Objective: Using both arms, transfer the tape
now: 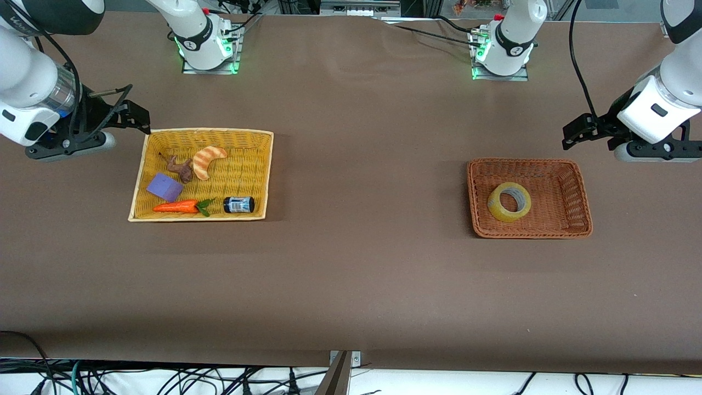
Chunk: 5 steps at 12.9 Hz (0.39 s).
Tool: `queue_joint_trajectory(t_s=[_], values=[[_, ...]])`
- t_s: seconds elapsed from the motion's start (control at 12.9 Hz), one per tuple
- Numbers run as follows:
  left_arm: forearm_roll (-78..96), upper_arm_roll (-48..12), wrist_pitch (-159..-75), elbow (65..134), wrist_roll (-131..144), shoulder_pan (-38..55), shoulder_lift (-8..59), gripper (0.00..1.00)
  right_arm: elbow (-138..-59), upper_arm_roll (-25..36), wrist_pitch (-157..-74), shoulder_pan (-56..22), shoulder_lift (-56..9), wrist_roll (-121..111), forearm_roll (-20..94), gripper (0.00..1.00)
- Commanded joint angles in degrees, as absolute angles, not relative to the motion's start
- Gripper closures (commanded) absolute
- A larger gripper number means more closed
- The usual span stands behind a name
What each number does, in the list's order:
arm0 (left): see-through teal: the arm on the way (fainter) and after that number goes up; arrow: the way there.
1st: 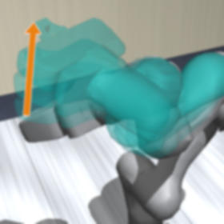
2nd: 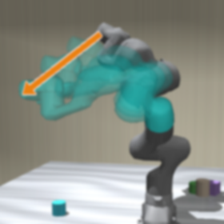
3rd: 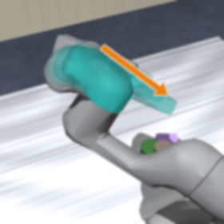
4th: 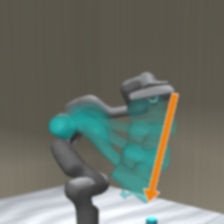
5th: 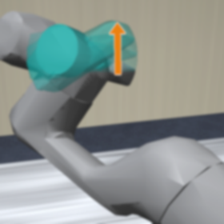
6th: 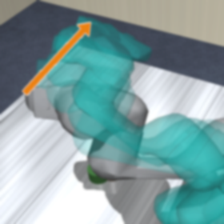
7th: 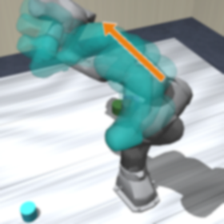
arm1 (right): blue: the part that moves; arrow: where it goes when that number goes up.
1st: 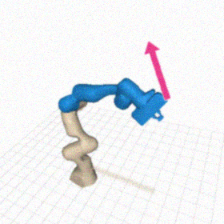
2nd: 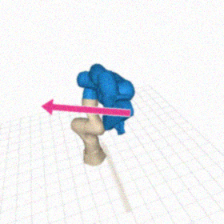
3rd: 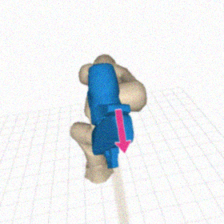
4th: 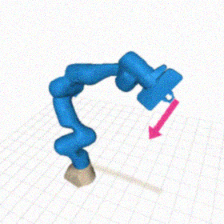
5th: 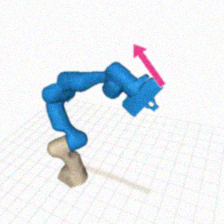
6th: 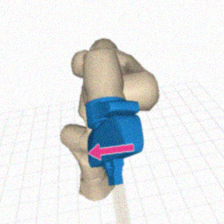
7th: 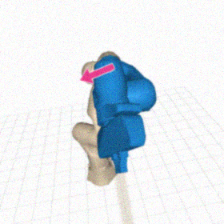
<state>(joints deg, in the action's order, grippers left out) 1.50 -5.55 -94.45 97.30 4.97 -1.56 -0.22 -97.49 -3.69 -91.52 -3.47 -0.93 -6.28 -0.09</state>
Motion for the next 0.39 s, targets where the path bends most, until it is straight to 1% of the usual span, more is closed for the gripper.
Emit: queue_joint_trajectory(t_s=[0.0,0.31], values=[[2.5,-5.0,-94.6,97.8,3.4,-1.2,-1.2,0.0,-96.9,-3.5,-91.1,-3.5,-0.9,-7.3,-0.4,0.0],[2.5,-5.1,-94.6,97.7,3.1,-1.2,-1.2,0.0,-96.9,-3.7,-91.1,-3.5,-0.9,-7.1,-0.8,0.0]])
